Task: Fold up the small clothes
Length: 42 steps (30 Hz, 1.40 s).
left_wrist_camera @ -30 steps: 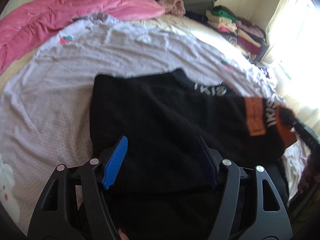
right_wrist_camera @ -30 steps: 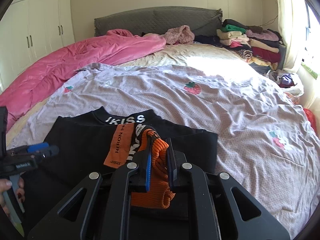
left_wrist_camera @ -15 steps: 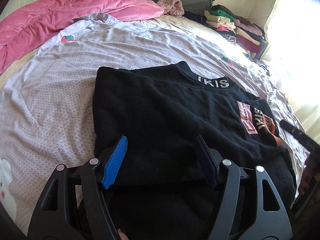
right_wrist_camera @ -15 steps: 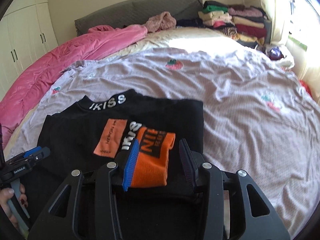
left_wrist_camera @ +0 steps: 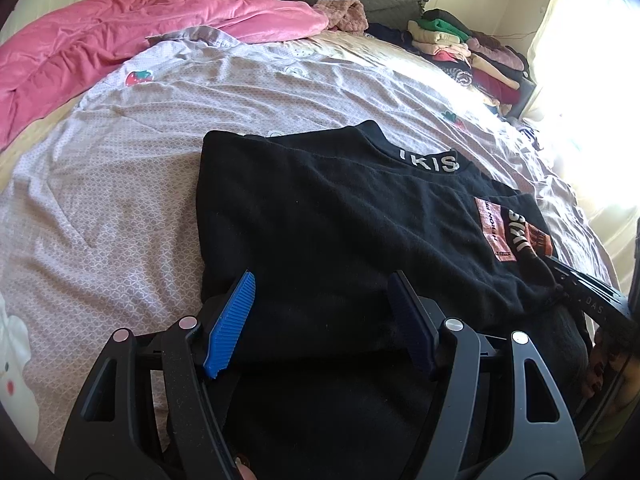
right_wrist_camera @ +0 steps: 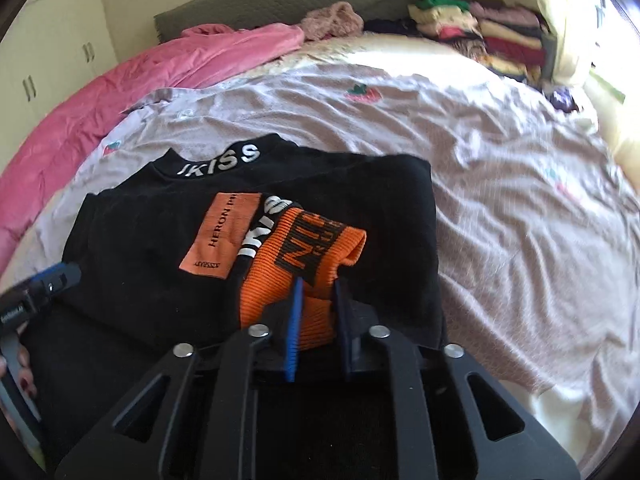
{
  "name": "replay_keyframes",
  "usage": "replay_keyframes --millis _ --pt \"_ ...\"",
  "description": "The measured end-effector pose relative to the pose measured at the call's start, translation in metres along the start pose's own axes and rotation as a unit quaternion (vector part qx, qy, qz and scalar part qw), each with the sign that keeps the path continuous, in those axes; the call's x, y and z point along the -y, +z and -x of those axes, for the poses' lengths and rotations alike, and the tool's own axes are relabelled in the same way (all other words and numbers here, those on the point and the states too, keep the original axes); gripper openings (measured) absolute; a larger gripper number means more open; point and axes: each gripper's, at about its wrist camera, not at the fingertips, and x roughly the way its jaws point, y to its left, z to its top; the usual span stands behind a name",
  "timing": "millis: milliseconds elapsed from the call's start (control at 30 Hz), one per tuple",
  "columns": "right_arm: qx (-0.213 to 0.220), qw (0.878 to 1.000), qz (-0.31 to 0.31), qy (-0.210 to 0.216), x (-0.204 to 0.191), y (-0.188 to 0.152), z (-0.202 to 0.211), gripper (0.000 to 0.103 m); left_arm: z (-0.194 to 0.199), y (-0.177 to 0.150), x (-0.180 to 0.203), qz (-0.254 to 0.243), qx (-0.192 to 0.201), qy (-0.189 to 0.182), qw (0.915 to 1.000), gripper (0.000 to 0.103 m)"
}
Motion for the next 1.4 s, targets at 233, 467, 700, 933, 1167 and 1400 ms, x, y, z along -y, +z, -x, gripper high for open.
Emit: replay_keyframes --millis 233,467,700,933,1167,1400 --pt "0.054 0.997 0.042 -0.041 0.001 0.005 0.025 0.004 0.001 -0.001 0.0 -0.005 -0.001 0.001 1.0 0.061" --pt "-0.001 0.998 0.033 -0.058 0.01 -0.003 -0.001 0.005 0.001 -0.002 0.002 -0.008 -0.002 0.003 1.0 0.061" --pt "0.039 0.999 0.017 -0.021 -0.002 0.003 0.026 0.023 0.002 -0.003 0.004 -0.012 -0.002 0.008 0.9999 0.061" --pt "0.029 0.994 0.098 0.049 -0.068 0.013 0.016 0.03 0.002 -0.003 0.004 -0.014 -0.002 0.009 0.9999 0.061" --pt "-0.028 0.99 0.138 0.025 -0.096 0.016 -0.028 0.031 0.002 -0.004 0.004 -0.015 -0.005 0.007 0.9998 0.061" --pt "-0.037 0.995 0.096 0.007 -0.064 0.009 -0.035 0.051 0.003 -0.006 0.008 -0.028 -0.006 0.014 0.9995 0.062"
